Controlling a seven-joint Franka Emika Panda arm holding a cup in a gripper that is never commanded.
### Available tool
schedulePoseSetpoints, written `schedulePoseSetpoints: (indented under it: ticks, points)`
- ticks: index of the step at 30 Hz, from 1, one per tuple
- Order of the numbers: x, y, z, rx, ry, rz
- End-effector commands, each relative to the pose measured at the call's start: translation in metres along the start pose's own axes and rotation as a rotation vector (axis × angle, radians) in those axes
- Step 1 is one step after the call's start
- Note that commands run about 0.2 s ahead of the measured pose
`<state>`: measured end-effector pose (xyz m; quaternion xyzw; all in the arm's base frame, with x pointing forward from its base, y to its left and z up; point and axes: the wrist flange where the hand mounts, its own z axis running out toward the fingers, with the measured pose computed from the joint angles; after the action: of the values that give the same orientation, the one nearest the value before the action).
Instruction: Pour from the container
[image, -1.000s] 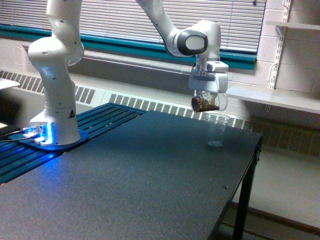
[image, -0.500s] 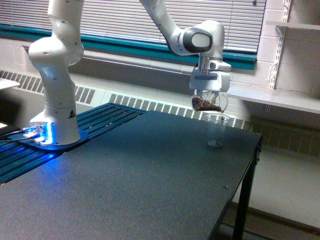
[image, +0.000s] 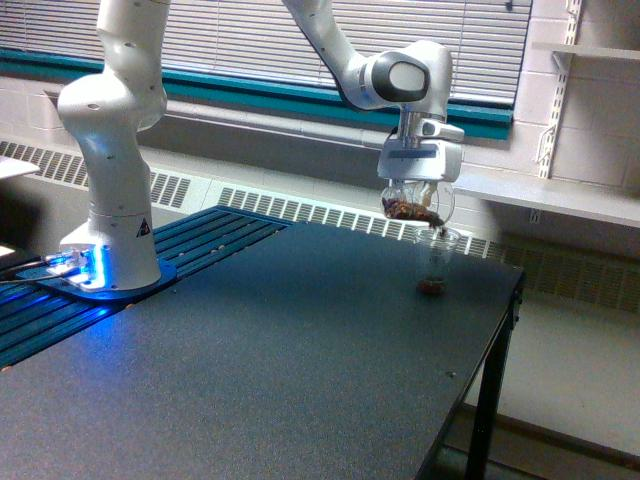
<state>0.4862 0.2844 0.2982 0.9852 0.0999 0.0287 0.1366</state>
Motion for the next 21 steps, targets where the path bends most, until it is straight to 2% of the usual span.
schedulePoseSetpoints:
  ticks: [1, 15, 21]
  points:
    - [0.0012, -0.0044, -0.0062, -0.026, 0.003, -0.007]
    - [0.0074, -0.0079, -0.011, -0.069, -0.036, -0.035]
    - [0.0107, -0.01, -0.0116, -0.088, -0.058, -0.07]
